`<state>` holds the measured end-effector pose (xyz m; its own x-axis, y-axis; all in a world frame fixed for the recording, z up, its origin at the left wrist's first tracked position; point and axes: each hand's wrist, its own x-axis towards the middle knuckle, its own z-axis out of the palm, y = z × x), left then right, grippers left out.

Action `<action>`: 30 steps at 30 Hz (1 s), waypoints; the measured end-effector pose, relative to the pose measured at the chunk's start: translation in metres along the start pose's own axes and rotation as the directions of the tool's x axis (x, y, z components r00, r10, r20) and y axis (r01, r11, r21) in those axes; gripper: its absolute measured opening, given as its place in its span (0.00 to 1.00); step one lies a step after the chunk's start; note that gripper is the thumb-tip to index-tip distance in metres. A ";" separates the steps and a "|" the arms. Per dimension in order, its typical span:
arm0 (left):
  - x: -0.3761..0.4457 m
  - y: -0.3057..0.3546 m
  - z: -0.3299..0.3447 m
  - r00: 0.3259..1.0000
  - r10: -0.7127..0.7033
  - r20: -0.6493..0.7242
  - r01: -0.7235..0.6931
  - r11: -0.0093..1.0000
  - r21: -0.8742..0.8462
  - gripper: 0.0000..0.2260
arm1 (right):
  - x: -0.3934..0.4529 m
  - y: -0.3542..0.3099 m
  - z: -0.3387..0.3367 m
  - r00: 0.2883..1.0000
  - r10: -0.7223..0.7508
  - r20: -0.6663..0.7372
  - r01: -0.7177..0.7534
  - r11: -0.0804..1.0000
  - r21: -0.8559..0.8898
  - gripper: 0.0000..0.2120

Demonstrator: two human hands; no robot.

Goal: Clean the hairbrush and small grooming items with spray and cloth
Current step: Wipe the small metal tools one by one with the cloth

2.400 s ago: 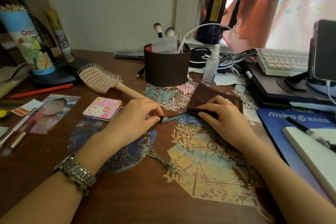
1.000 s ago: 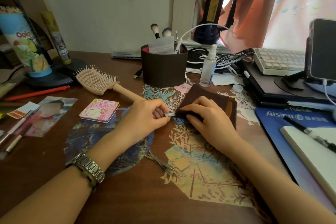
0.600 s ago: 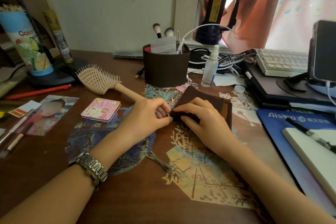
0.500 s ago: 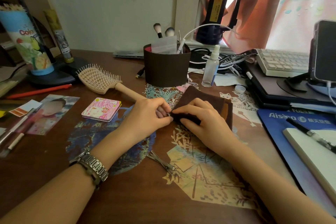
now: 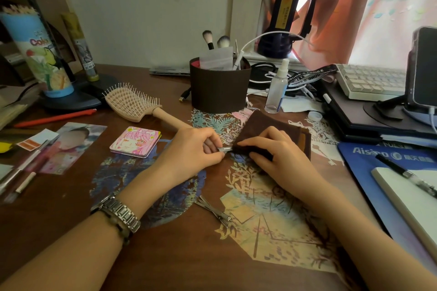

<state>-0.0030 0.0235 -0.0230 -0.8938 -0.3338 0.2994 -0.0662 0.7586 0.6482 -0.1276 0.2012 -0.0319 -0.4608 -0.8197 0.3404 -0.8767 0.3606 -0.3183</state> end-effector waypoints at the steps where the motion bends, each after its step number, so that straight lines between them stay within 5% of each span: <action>1: -0.001 0.000 -0.002 1.000 -0.005 0.004 0.005 1.000 0.000 0.06 | 0.000 0.002 -0.001 1.000 0.007 0.003 -0.007 1.000 -0.011 0.16; 30: -0.020 -0.001 -0.092 0.962 -0.257 0.098 0.242 0.960 0.141 0.06 | -0.007 0.012 -0.007 1.000 -0.009 0.011 0.009 0.998 -0.061 0.14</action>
<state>0.0558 -0.0223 0.0346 -0.8860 -0.4607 0.0529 -0.3422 0.7265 0.5959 -0.1356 0.2148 -0.0316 -0.4515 -0.8276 0.3335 -0.8878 0.3793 -0.2608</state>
